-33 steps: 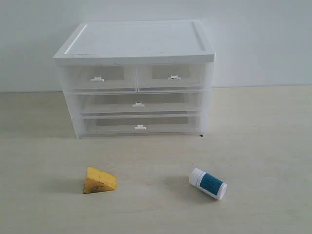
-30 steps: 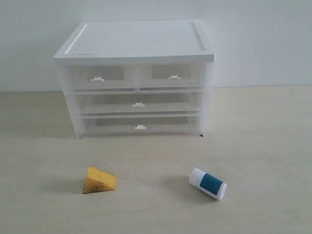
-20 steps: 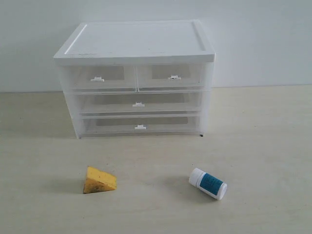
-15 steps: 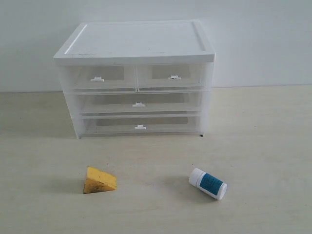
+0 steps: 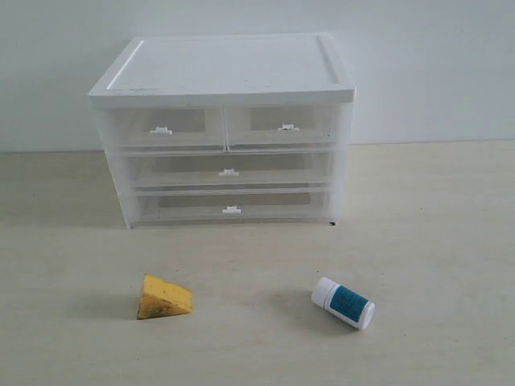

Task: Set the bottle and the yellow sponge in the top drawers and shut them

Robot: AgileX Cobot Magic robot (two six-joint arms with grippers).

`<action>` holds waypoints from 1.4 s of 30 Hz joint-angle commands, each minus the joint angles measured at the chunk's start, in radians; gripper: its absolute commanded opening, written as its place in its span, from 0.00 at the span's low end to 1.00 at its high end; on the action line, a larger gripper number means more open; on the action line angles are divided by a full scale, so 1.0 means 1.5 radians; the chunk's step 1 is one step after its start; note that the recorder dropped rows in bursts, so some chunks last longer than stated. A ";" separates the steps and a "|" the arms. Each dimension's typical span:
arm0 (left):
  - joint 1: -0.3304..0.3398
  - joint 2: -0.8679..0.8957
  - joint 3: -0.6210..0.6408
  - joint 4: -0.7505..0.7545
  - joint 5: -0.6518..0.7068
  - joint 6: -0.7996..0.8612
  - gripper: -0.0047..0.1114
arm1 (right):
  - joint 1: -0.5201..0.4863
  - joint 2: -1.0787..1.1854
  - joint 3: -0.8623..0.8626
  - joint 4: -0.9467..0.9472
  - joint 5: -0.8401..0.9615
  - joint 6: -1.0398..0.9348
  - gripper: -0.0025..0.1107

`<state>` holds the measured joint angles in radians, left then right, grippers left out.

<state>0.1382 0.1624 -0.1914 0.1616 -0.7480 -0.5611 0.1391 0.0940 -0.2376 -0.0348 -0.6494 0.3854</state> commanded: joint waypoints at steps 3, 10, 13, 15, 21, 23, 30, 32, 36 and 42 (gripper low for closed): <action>0.001 0.227 -0.102 0.058 0.002 -0.024 0.07 | 0.000 0.200 -0.109 -0.002 0.098 0.006 0.02; 0.001 0.600 -0.182 0.289 -0.037 -0.160 0.07 | 0.000 0.456 -0.171 -0.110 0.212 0.103 0.02; 0.001 0.735 -0.200 0.289 -0.111 -0.160 0.07 | 0.000 0.528 -0.171 -0.164 0.209 0.165 0.02; 0.001 0.831 -0.232 0.324 -0.151 -0.160 0.07 | 0.000 0.580 -0.171 -0.185 0.195 0.179 0.02; 0.001 0.994 -0.319 0.369 -0.164 -0.354 0.07 | 0.000 0.659 -0.171 -0.232 0.151 0.224 0.02; 0.001 1.038 -0.352 0.387 -0.164 -0.446 0.07 | 0.000 0.685 -0.171 -0.257 0.126 0.249 0.02; 0.000 1.157 -0.458 0.485 -0.264 -0.577 0.07 | 0.000 0.782 -0.189 -0.359 -0.016 0.392 0.02; 0.000 1.177 -0.481 0.523 -0.286 -0.615 0.07 | 0.000 0.812 -0.205 -0.393 -0.022 0.419 0.02; 0.000 1.197 -0.513 0.592 -0.289 -0.677 0.07 | 0.000 0.868 -0.231 -0.431 -0.044 0.465 0.02; -0.017 1.204 -0.529 0.611 -0.277 -0.678 0.07 | 0.000 0.955 -0.273 -0.455 -0.108 0.518 0.04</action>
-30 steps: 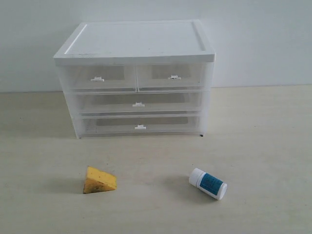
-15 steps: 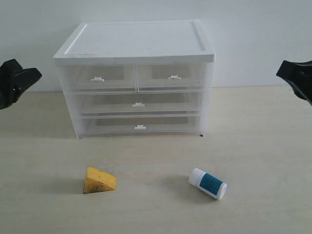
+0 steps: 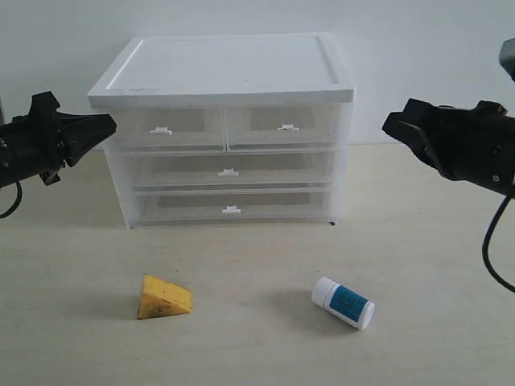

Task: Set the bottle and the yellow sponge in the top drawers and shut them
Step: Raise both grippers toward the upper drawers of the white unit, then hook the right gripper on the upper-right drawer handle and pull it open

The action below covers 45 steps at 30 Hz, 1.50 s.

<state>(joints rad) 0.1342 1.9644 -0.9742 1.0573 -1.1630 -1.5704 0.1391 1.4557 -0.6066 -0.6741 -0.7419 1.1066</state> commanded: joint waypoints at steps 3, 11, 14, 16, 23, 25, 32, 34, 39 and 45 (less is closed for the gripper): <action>-0.022 0.008 -0.018 0.011 0.024 0.001 0.07 | 0.000 0.094 -0.048 -0.050 -0.094 0.082 0.18; -0.026 0.030 -0.034 -0.008 0.048 0.026 0.07 | 0.000 0.181 -0.116 -0.128 -0.101 0.204 0.48; -0.026 0.048 -0.044 -0.017 0.039 0.026 0.07 | 0.000 0.197 -0.132 -0.144 -0.101 0.226 0.48; -0.027 0.060 -0.050 -0.030 0.030 0.025 0.07 | 0.000 0.204 -0.143 -0.143 -0.100 0.233 0.48; -0.027 0.071 -0.056 -0.058 0.019 0.025 0.07 | 0.030 0.223 -0.200 -0.152 -0.079 0.268 0.48; -0.027 0.071 -0.056 -0.061 0.019 0.029 0.07 | 0.055 0.232 -0.217 -0.151 -0.046 0.268 0.48; -0.027 0.071 -0.056 -0.060 0.019 0.029 0.07 | 0.107 0.272 -0.301 -0.145 0.041 0.316 0.48; -0.027 0.071 -0.056 -0.060 0.019 0.029 0.07 | 0.107 0.281 -0.315 -0.141 0.041 0.333 0.48; -0.027 0.071 -0.056 -0.060 0.019 0.029 0.07 | 0.107 0.307 -0.339 -0.140 0.067 0.373 0.48; -0.027 0.071 -0.056 -0.060 0.019 0.029 0.07 | 0.107 0.329 -0.341 -0.100 0.066 0.360 0.47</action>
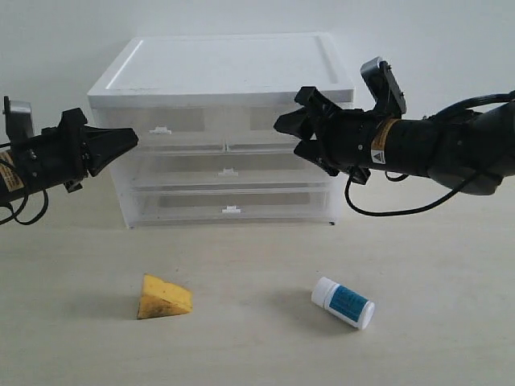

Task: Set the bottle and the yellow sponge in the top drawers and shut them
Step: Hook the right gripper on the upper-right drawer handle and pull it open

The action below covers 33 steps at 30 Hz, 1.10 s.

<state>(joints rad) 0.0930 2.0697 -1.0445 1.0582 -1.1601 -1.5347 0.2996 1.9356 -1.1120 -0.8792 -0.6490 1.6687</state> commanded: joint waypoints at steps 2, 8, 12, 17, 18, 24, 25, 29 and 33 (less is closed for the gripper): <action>0.001 0.001 -0.010 -0.060 0.017 0.005 0.07 | 0.000 0.014 -0.004 0.084 -0.001 -0.060 0.47; 0.001 0.001 -0.010 -0.060 0.017 0.007 0.07 | 0.000 0.014 -0.004 0.127 -0.013 -0.067 0.38; 0.001 0.001 -0.010 -0.060 0.017 0.007 0.07 | 0.000 0.014 -0.004 0.127 -0.013 -0.068 0.21; 0.001 0.001 -0.010 -0.056 0.018 0.007 0.07 | 0.000 0.014 -0.004 0.125 -0.013 -0.068 0.02; 0.001 0.001 -0.010 -0.056 0.018 0.007 0.07 | 0.000 0.014 -0.004 0.125 -0.015 -0.068 0.02; 0.001 0.001 -0.010 -0.056 0.025 0.007 0.07 | 0.000 0.014 -0.004 0.094 -0.048 -0.070 0.02; 0.001 0.001 -0.010 -0.056 0.025 0.007 0.07 | 0.000 0.014 -0.004 0.082 -0.048 -0.070 0.02; 0.001 0.001 -0.010 -0.057 0.025 0.007 0.07 | 0.000 0.014 -0.003 0.002 -0.060 -0.020 0.02; 0.001 0.001 -0.010 -0.058 0.027 0.017 0.07 | 0.000 0.011 -0.003 -0.060 -0.096 0.017 0.02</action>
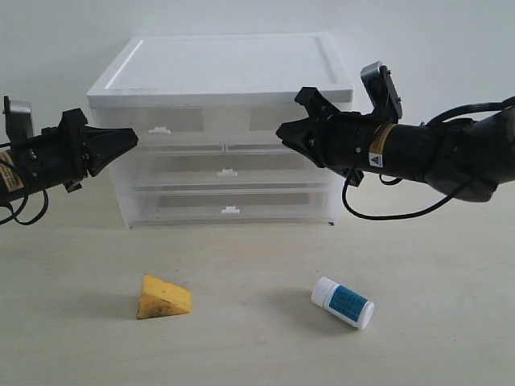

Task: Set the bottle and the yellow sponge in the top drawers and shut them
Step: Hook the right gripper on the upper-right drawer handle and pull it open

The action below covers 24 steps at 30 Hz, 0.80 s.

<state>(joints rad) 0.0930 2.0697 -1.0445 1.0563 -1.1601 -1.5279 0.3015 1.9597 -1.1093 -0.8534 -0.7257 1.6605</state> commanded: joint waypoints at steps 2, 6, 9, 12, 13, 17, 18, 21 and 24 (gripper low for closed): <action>0.001 0.001 -0.010 -0.057 0.032 0.013 0.07 | -0.001 -0.008 0.005 -0.092 -0.059 0.027 0.02; 0.001 0.001 -0.010 -0.059 0.041 0.025 0.07 | -0.001 -0.045 0.075 -0.067 -0.041 -0.018 0.02; 0.001 0.001 -0.010 -0.059 0.041 0.025 0.07 | -0.001 -0.086 0.121 -0.071 -0.037 -0.035 0.02; 0.001 0.001 -0.010 -0.059 0.041 0.025 0.07 | -0.001 -0.133 0.172 -0.088 -0.047 -0.034 0.02; 0.000 0.001 -0.010 -0.059 0.041 0.025 0.07 | -0.001 -0.145 0.183 -0.089 -0.042 -0.036 0.02; 0.000 0.001 -0.010 -0.059 0.041 0.025 0.07 | -0.001 -0.149 0.187 -0.148 -0.085 -0.013 0.02; 0.000 0.001 -0.010 -0.059 0.041 0.025 0.07 | -0.001 -0.149 0.187 -0.151 -0.090 -0.015 0.03; 0.000 0.001 -0.010 -0.057 0.041 0.025 0.07 | -0.001 -0.149 0.187 -0.161 -0.123 -0.015 0.34; 0.000 0.001 -0.010 -0.056 0.041 0.025 0.07 | -0.001 -0.149 0.187 -0.218 -0.162 0.023 0.60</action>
<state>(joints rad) 0.0923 2.0697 -1.0445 1.0600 -1.1522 -1.4988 0.3003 1.7496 -0.8282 -1.1009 -0.9042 1.6582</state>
